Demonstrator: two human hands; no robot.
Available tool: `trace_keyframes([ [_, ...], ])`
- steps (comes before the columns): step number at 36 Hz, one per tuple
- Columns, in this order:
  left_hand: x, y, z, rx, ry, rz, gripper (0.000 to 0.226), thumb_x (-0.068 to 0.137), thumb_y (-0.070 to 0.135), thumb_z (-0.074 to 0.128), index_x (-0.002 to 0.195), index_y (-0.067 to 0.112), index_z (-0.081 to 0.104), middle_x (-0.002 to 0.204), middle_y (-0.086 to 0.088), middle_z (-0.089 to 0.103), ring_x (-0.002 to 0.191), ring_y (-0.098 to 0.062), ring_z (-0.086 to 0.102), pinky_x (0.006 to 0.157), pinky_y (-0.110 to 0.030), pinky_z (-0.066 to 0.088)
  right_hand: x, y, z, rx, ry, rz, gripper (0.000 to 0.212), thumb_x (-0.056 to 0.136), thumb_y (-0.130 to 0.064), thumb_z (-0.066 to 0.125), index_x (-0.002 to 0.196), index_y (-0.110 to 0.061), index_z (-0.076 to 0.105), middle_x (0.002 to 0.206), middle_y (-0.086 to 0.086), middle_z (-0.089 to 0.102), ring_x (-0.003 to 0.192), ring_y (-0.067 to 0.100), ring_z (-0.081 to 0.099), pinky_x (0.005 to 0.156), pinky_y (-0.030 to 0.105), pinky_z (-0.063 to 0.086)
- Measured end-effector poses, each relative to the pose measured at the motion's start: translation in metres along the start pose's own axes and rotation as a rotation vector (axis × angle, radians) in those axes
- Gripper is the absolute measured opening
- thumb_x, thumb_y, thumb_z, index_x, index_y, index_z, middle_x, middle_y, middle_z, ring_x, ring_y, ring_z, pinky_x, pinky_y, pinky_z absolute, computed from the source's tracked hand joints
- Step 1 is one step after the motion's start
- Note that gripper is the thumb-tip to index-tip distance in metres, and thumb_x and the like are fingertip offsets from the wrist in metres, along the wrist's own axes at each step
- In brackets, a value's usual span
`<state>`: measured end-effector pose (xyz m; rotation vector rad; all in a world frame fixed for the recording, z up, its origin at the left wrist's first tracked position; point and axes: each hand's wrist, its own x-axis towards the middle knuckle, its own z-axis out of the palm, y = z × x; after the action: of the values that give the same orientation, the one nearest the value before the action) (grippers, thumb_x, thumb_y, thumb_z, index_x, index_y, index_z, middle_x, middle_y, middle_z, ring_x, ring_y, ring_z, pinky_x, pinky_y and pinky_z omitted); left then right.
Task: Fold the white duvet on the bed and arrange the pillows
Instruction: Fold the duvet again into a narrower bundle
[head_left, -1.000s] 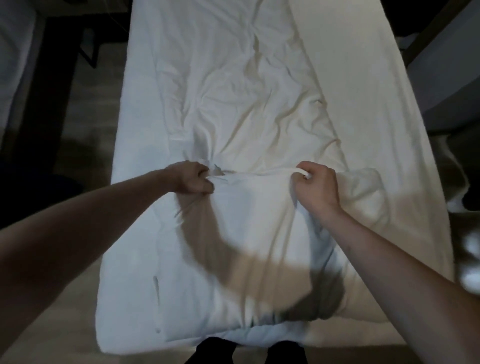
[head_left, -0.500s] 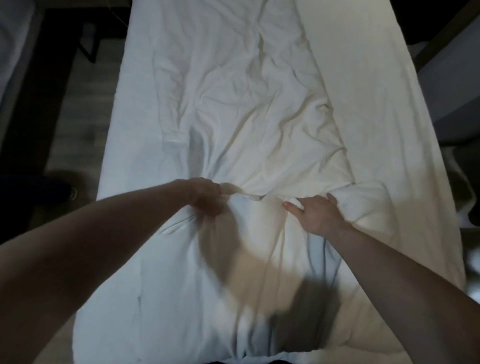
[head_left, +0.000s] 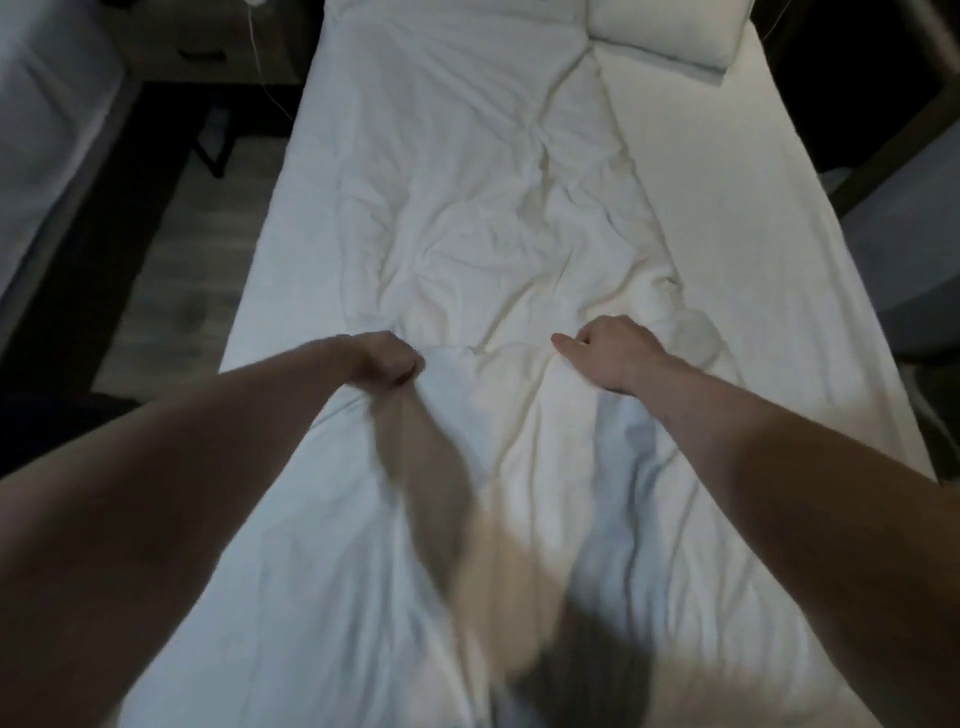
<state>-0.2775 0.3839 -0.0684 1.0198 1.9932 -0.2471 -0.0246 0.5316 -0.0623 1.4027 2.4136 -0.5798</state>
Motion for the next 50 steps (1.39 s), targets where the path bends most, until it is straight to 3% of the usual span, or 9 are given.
trace_keyframes([
  [3,0.009,-0.008,0.016,0.157,0.28,0.029,0.058,0.08,0.056,0.045,0.133,0.037,0.053,0.15,0.007,0.043,0.137,-0.02,0.039,0.116,-0.045,0.022,0.0,0.014,0.038,0.046,0.156,0.032,0.056,0.093,-0.065,0.039,0.119,-0.023,0.066,0.128,0.003,0.065,0.125,0.025,0.053,0.112,0.042,0.028],
  [9,-0.037,-0.082,0.045,-0.464,0.773,-0.102,0.114,0.053,0.081,0.072,0.145,0.024,0.035,0.151,-0.001,0.037,0.136,-0.02,0.042,0.116,-0.043,0.032,-0.02,0.085,0.05,0.422,0.657,0.118,0.075,0.086,-0.066,0.046,0.135,-0.01,0.052,0.14,0.013,0.053,0.134,0.028,0.044,0.116,0.044,0.025],
  [15,-0.067,-0.118,0.092,-1.026,0.419,-0.056,0.06,0.067,0.054,0.083,0.115,0.022,0.067,0.105,0.007,0.075,0.097,-0.014,0.072,0.089,-0.039,0.055,-0.037,0.17,0.053,0.589,0.268,0.658,0.126,0.058,-0.092,0.052,0.154,-0.018,0.02,0.152,0.017,0.04,0.14,0.037,0.038,0.118,0.049,0.024],
  [18,-0.059,-0.109,0.104,-1.224,0.438,-0.062,0.043,0.079,0.046,0.077,0.113,0.02,0.068,0.108,0.005,0.073,0.099,-0.017,0.07,0.096,-0.041,0.051,-0.046,0.187,0.076,0.617,0.048,0.617,0.123,0.055,-0.094,0.055,0.146,-0.012,0.039,0.143,0.022,0.049,0.129,0.04,0.049,0.111,0.048,0.036],
  [28,-0.088,-0.108,0.059,-1.333,0.528,-0.107,0.047,0.081,0.042,0.075,0.119,0.015,0.069,0.114,0.002,0.072,0.109,-0.018,0.065,0.097,-0.034,0.046,-0.106,0.212,0.068,1.125,0.538,0.645,0.029,0.071,-0.032,0.082,0.091,-0.012,0.074,0.098,0.007,0.072,0.096,0.026,0.067,0.098,0.041,0.051],
  [36,-0.061,-0.104,0.068,-0.56,0.444,-0.496,0.076,0.088,0.054,0.061,0.146,0.011,0.037,0.141,-0.021,0.047,0.128,-0.04,0.047,0.105,-0.044,0.04,-0.108,0.209,0.059,0.676,0.095,0.718,0.098,0.07,-0.064,0.069,0.14,-0.001,0.042,0.138,0.026,0.051,0.125,0.041,0.051,0.102,0.042,0.039],
  [41,-0.054,-0.047,0.039,-0.307,0.904,0.071,0.069,0.075,0.056,0.058,0.131,0.015,0.053,0.136,-0.013,0.051,0.123,-0.034,0.049,0.104,-0.044,0.04,-0.076,0.183,0.053,0.409,0.441,0.401,0.085,0.081,-0.056,0.068,0.146,-0.009,0.039,0.148,0.019,0.043,0.136,0.037,0.041,0.112,0.047,0.033],
  [44,-0.042,-0.017,0.026,-0.152,0.594,0.287,0.086,0.065,0.078,0.05,0.134,0.027,0.053,0.143,-0.001,0.05,0.131,-0.024,0.047,0.109,-0.038,0.035,-0.046,0.15,0.059,0.298,0.478,0.11,0.089,0.077,-0.069,0.053,0.143,-0.009,0.046,0.147,0.016,0.048,0.137,0.033,0.042,0.115,0.044,0.029],
  [50,-0.006,-0.004,0.017,0.325,0.162,0.136,0.106,0.05,0.103,0.042,0.142,0.052,0.034,0.133,0.018,0.056,0.132,-0.015,0.041,0.111,-0.038,0.028,-0.007,0.09,0.07,0.125,0.12,0.039,0.072,0.085,-0.077,0.039,0.144,-0.036,0.044,0.15,-0.011,0.044,0.146,0.015,0.026,0.119,0.049,0.004],
])
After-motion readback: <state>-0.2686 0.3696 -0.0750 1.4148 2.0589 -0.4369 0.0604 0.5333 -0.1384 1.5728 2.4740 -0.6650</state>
